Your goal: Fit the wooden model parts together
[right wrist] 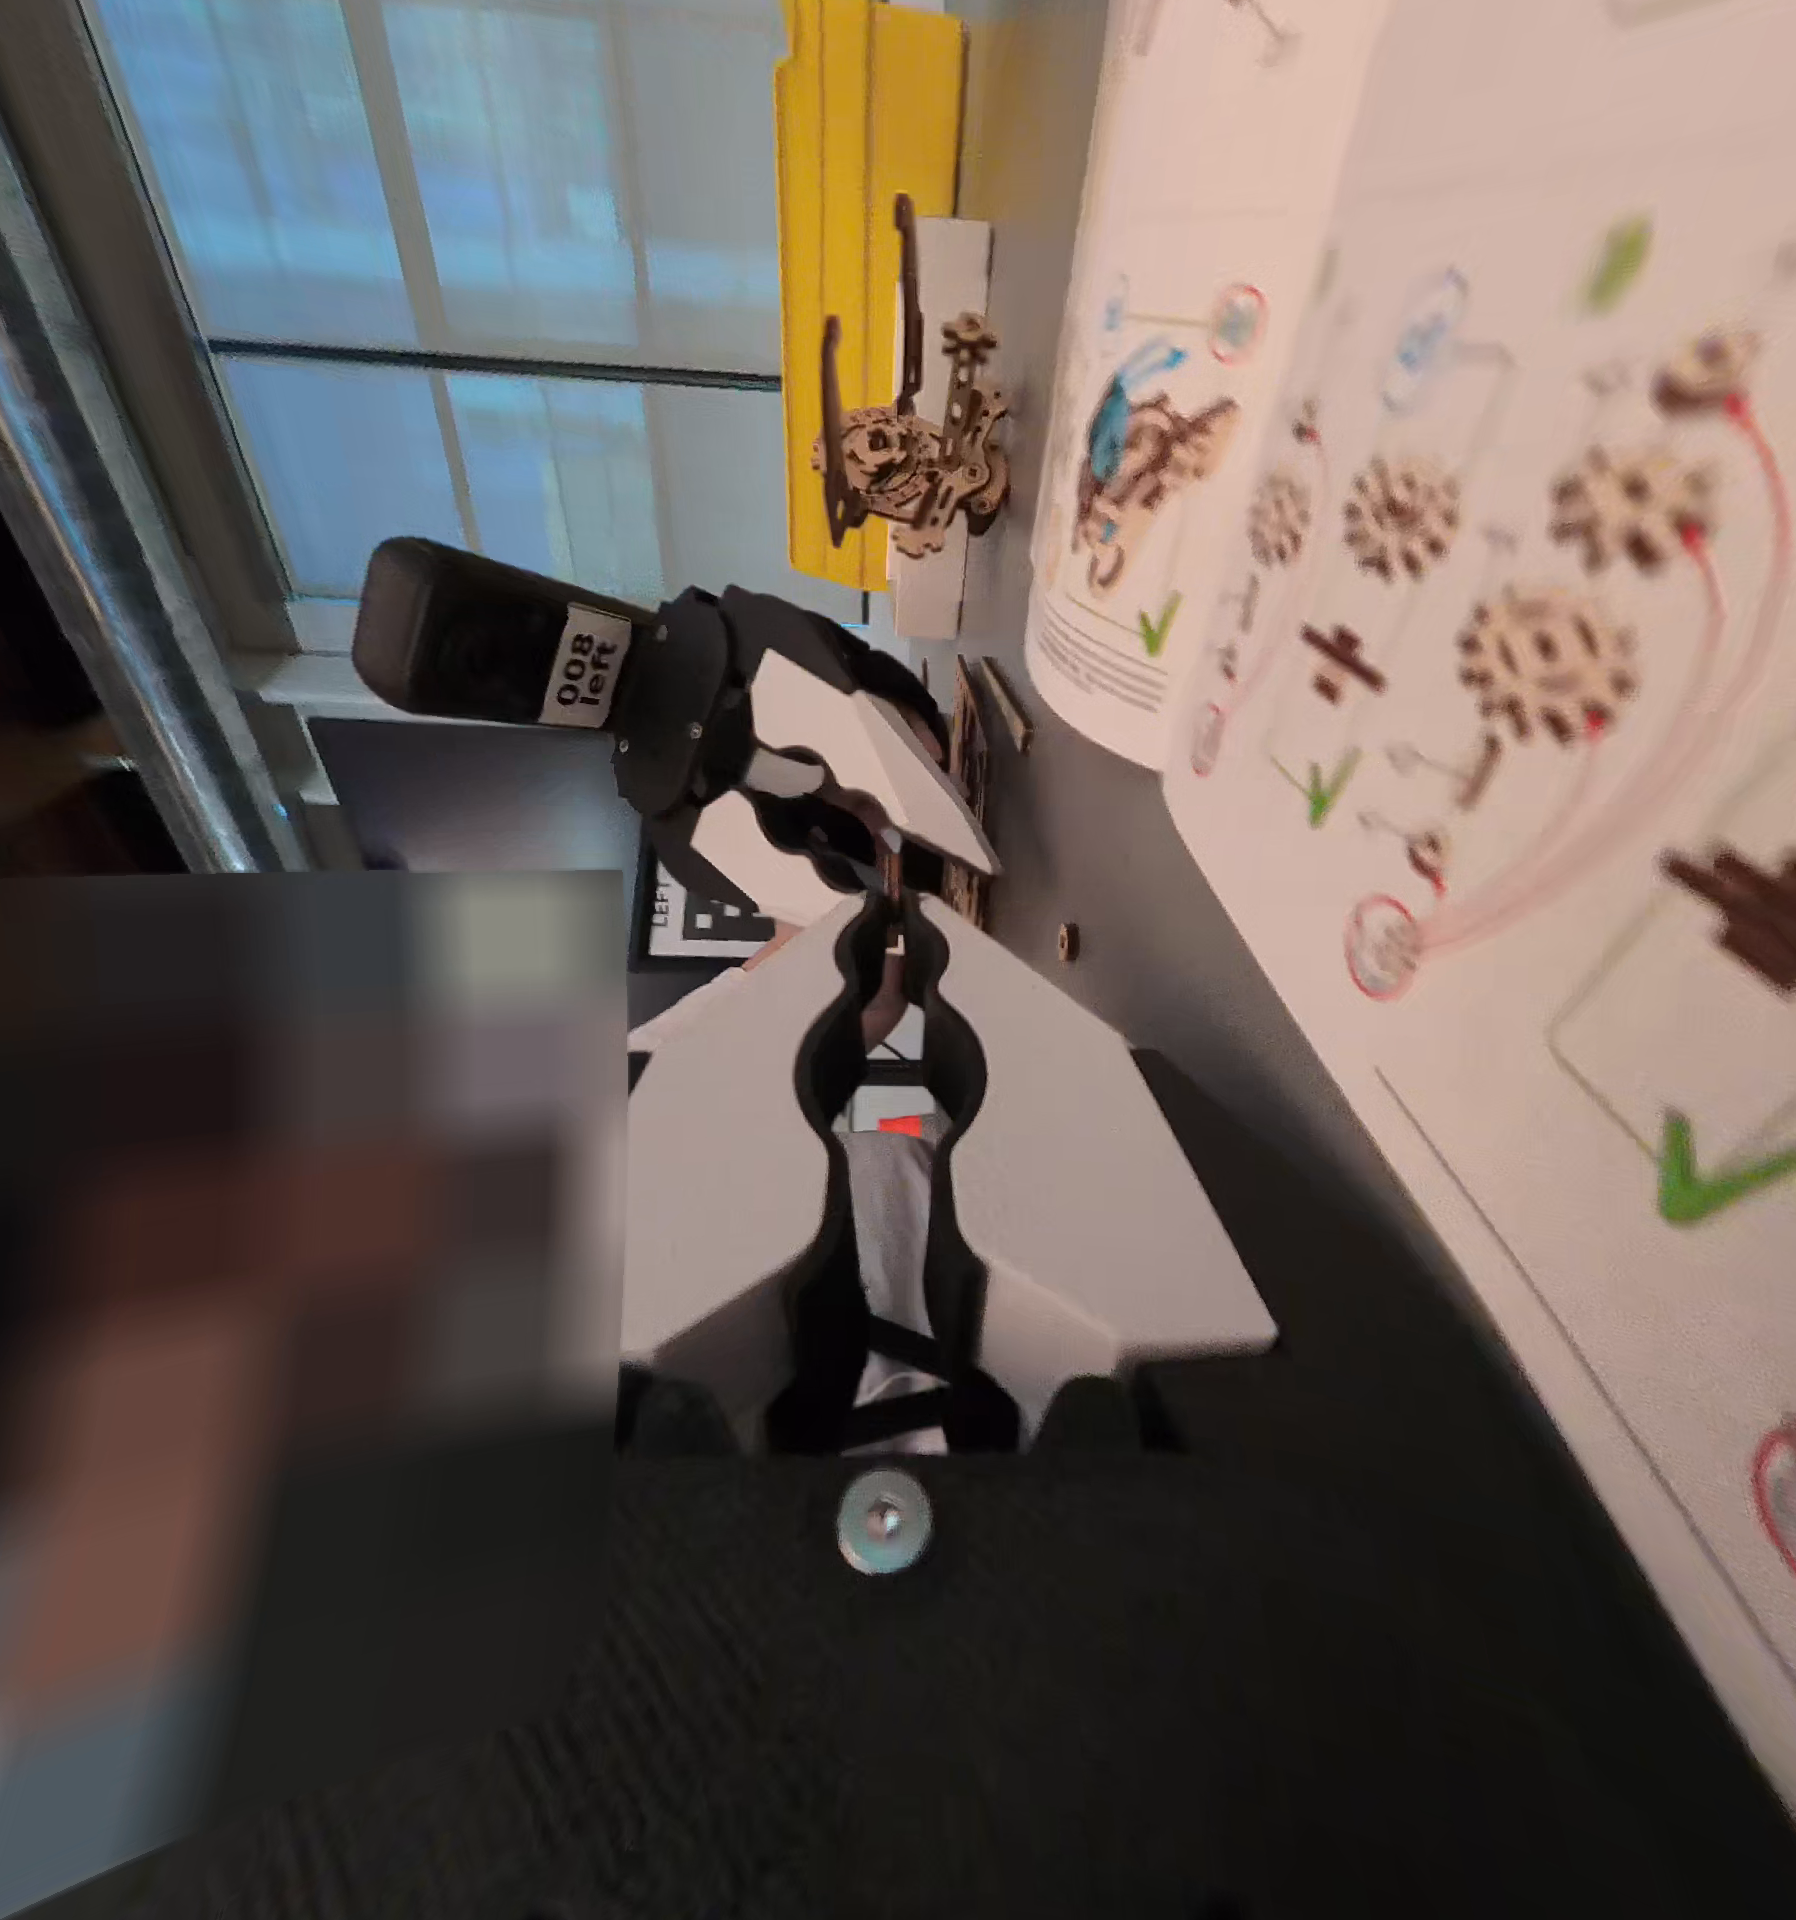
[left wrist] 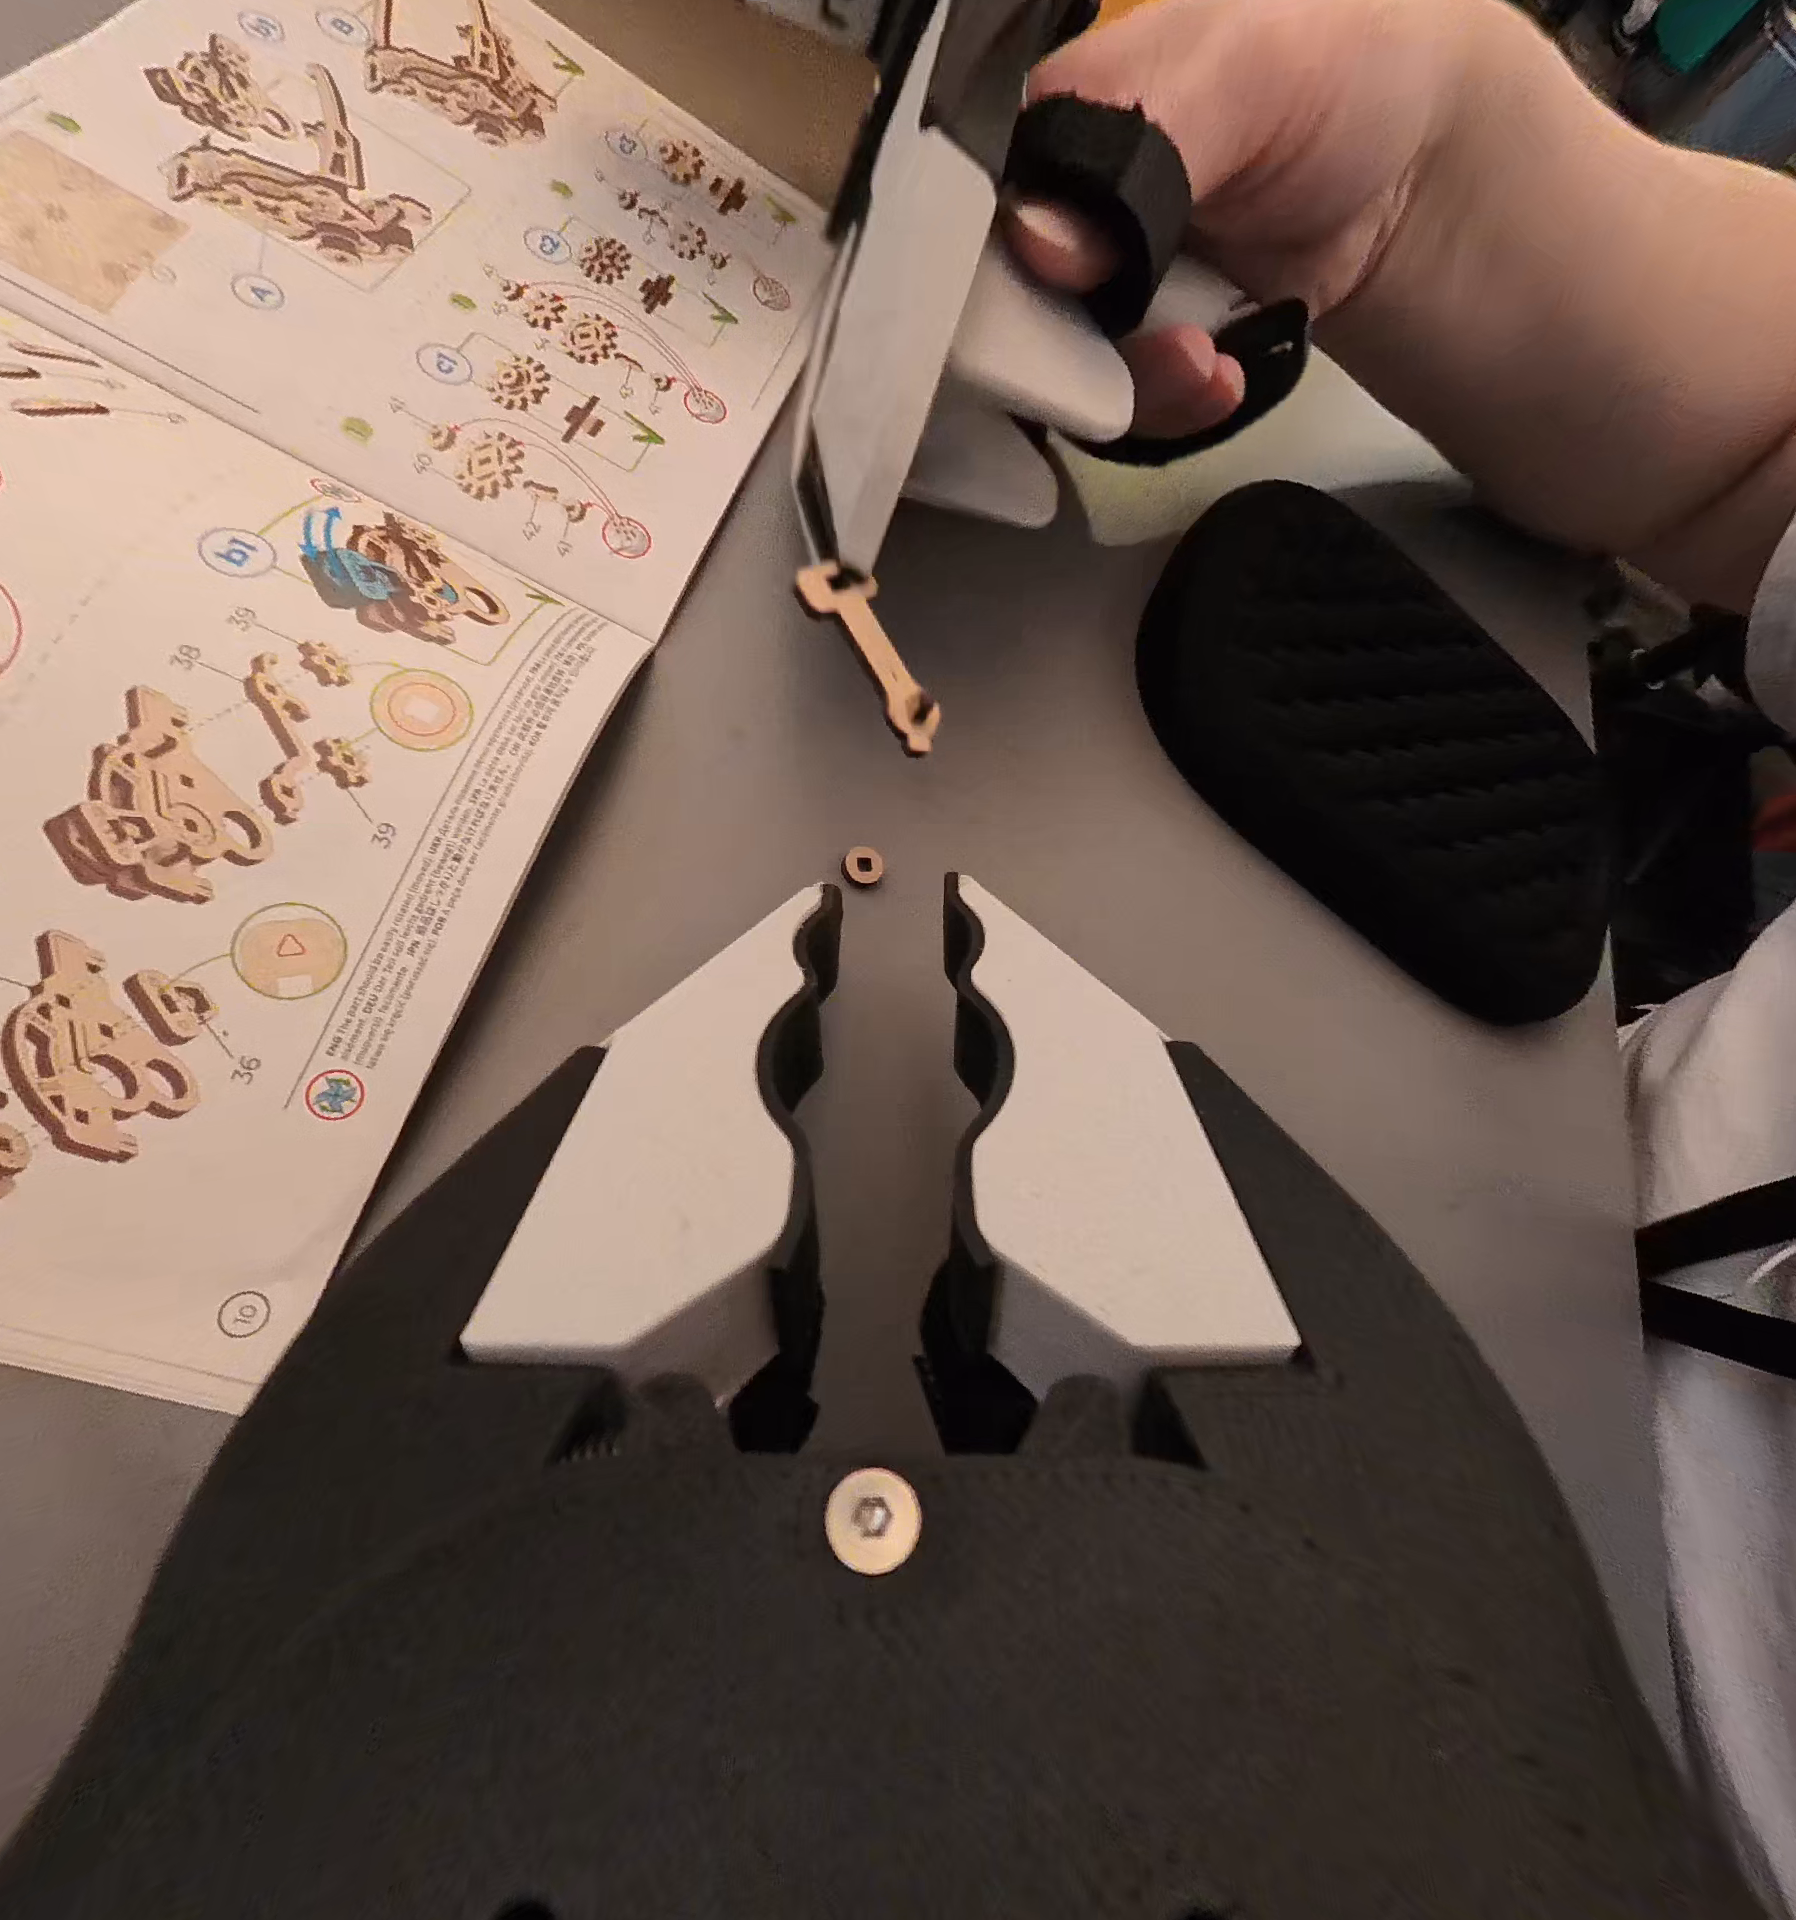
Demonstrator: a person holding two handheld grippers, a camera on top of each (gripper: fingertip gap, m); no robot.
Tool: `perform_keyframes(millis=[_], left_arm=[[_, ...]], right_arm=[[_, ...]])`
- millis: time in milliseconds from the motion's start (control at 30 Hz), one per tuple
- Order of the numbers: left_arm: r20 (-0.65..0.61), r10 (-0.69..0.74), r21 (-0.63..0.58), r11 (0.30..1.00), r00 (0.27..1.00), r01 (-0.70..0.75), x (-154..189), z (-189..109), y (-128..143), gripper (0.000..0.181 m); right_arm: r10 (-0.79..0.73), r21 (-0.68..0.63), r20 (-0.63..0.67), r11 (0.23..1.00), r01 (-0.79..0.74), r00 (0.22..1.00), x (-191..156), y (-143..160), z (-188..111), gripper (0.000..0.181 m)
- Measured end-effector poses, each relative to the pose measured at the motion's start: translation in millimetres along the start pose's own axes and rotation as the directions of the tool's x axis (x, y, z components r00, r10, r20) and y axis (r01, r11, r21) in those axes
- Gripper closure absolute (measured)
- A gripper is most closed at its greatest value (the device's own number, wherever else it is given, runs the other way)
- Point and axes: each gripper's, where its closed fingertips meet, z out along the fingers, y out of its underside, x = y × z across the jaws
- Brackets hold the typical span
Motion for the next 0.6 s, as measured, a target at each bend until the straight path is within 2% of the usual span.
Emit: perform_keyframes(millis=[33,133,200,300,433,600], left_arm=[[-0.003,-0.001,0.001,1.0,1.0,0.001,0,-1,0,0.164],[0.001,-0.006,0.002,1.0,1.0,0.006,-4,-3,0,0.163],[-0.012,-0.008,0.009,1.0,1.0,0.008,-3,-4,-1,0.161],[-0.031,0.027,-0.002,1.0,0.999,-0.027,2,-3,-1,0.156],[0.075,0.144,-0.009,0.99,0.987,-0.144,-7,4,1,0.161],[0.11,0.198,0.012,0.98,0.974,-0.201,-7,8,-4,0.168]], right_arm=[[0.023,0.016,0.002,1.0,-0.023,1.0,3,1,0,0.181],[0.055,0.062,-0.01,0.997,-0.054,0.998,5,3,0,0.181],[0.039,0.076,-0.09,0.997,-0.033,0.995,13,4,0,0.181],[0.071,0.087,-0.095,0.994,-0.063,0.993,13,6,4,0.181],[0.077,0.085,-0.112,0.994,-0.068,0.991,15,7,7,0.181],[0.074,0.099,-0.111,0.993,-0.063,0.991,15,5,7,0.181]])
